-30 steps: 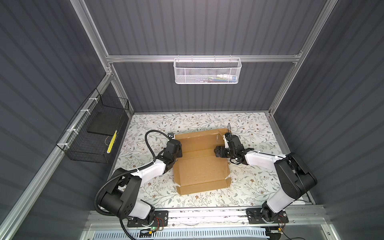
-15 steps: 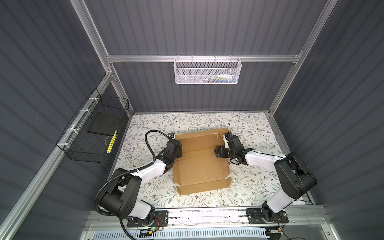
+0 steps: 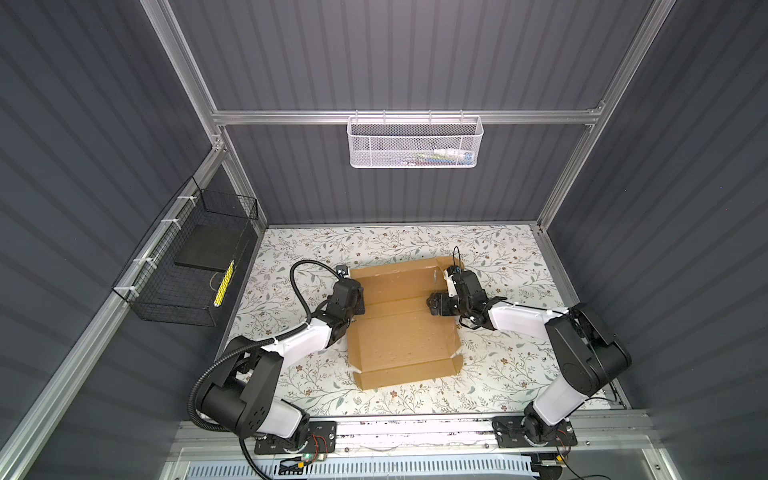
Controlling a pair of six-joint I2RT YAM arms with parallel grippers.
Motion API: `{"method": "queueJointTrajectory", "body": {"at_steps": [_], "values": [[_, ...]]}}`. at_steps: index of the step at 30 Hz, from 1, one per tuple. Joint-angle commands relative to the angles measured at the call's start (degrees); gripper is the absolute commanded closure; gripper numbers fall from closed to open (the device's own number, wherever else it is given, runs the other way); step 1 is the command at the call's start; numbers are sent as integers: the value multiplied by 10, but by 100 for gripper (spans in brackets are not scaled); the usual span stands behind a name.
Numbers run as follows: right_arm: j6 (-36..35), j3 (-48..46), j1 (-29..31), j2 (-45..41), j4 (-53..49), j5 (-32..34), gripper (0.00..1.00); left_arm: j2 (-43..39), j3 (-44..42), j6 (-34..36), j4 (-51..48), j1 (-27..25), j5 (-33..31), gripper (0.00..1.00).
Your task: Fold the paper box
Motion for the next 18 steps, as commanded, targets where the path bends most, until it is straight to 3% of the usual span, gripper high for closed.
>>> {"method": "queueJointTrajectory", "body": {"at_steps": [1, 18], "values": [[-7, -5, -2, -17, 32, -35, 11, -3, 19, -6, 10, 3, 12, 100], [-11, 36, 39, -16, 11, -45, 13, -4, 13, -11, 18, 3, 17, 100]]}}
